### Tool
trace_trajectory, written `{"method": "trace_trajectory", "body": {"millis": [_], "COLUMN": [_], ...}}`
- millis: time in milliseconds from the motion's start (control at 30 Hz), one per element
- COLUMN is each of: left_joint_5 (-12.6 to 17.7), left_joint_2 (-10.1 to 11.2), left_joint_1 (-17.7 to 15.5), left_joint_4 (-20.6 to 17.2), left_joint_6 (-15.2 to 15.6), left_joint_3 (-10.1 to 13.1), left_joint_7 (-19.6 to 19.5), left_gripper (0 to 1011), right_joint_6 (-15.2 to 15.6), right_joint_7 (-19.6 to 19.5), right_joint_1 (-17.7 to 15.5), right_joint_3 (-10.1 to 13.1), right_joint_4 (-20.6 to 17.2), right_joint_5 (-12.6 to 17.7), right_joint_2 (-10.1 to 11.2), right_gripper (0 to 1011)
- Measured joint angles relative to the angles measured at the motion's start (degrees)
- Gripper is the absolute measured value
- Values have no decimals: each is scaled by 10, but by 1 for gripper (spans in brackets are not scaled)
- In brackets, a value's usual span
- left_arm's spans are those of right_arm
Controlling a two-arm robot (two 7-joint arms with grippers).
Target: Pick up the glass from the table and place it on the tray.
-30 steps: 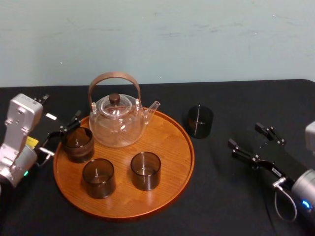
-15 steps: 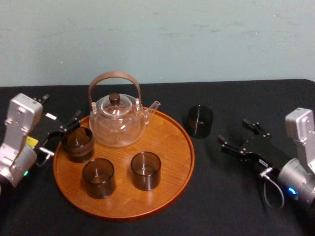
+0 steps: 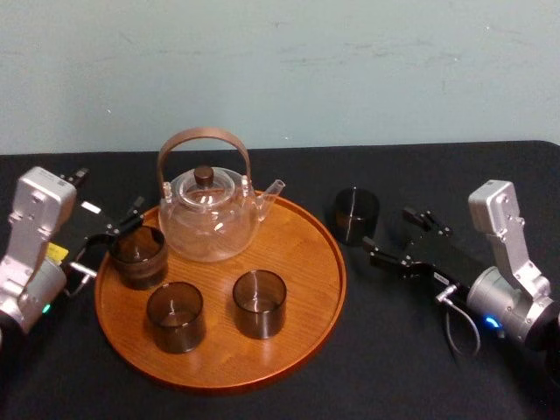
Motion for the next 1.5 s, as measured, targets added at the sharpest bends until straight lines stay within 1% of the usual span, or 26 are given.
{"method": "trace_trajectory", "body": {"millis": [67, 433, 667, 700, 933, 1500], "left_joint_5": [0, 0, 0, 0, 0, 0], "left_joint_2": [0, 0, 0, 0, 0, 0], "left_joint_1": [0, 0, 0, 0, 0, 0], "left_joint_4": [0, 0, 0, 0, 0, 0], "left_joint_6": [0, 0, 0, 0, 0, 0], "left_joint_3": [0, 0, 0, 0, 0, 0], "left_joint_7": [0, 0, 0, 0, 0, 0], "left_gripper": [1001, 1001, 1001, 1001, 1001, 1001], "right_joint_6": [-2, -8, -17, -17, -24, -29], "right_joint_7": [2, 9, 19, 19, 30, 43], "right_joint_1": [11, 46, 79, 79, 109, 156], "right_joint_3": [-4, -11, -19, -19, -28, -46], "right_joint_4": [13, 53, 91, 91, 128, 188], "right_joint_5": [-2, -4, -6, -6, -7, -15], "right_joint_2": [-3, -11, -22, -22, -33, -53], "right_gripper": [1002, 1002, 1002, 1002, 1002, 1002]}}
